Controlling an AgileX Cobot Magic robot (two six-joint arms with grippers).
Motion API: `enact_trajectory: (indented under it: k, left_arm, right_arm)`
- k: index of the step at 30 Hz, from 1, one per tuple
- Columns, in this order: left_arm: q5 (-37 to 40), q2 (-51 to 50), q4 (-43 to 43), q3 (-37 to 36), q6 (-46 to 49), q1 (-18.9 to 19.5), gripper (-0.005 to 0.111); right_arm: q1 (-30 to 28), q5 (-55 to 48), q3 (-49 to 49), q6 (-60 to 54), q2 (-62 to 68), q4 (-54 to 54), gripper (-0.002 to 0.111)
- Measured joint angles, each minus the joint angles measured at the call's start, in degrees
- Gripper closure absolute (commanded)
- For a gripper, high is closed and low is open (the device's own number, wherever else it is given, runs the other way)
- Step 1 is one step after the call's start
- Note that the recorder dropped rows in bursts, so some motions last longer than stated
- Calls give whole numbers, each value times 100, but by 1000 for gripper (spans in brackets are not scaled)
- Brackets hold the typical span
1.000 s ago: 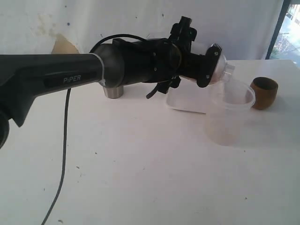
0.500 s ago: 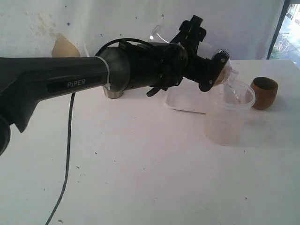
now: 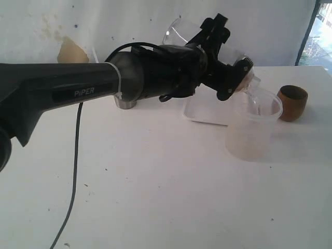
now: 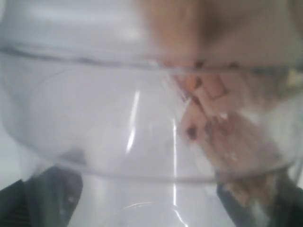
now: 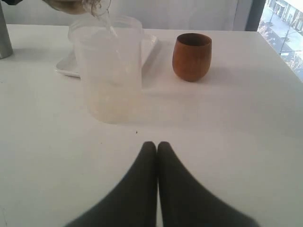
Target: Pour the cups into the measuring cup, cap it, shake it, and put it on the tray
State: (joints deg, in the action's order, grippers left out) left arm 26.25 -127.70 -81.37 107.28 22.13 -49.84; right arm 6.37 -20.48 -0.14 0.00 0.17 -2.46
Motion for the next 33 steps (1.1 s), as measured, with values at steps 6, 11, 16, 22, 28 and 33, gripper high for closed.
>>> enact_trajectory:
  k: [6, 11, 16, 22, 28, 33]
  left_arm:
    - [11, 0, -280, 0, 0, 0, 107]
    - [19, 0, -479, 0, 0, 0, 107]
    - [38, 0, -685, 0, 396, -42, 107]
    - [38, 0, -774, 0, 484, -42, 107]
    - [74, 0, -919, 0, 484, -42, 107]
    - [87, 0, -955, 0, 447, -42, 107]
  right_arm:
    - [0, 0, 0, 0, 0, 0, 108]
    - [0, 0, 0, 0, 0, 0, 108]
    - [0, 0, 0, 0, 0, 0, 108]
    - [0, 0, 0, 90, 0, 0, 108]
    - [0, 0, 0, 94, 0, 0, 108]
    - [0, 0, 0, 104, 0, 0, 108]
